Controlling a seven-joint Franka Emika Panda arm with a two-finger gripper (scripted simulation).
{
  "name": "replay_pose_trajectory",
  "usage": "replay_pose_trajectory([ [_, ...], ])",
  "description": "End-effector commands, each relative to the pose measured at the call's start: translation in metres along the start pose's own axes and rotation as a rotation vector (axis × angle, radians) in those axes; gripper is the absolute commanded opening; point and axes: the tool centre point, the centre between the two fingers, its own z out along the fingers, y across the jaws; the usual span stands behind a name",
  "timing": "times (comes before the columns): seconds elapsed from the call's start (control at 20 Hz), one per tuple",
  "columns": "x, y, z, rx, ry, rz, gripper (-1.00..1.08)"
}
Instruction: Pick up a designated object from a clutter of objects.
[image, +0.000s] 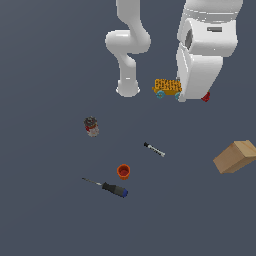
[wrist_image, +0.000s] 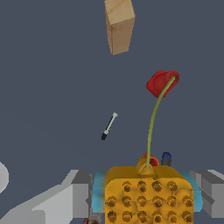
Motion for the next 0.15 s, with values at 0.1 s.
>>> replay_pose_trajectory([
  [0.1, -0.0001, 0.0018, -0.004, 0.0, 0.0, 0.0, -1.0],
])
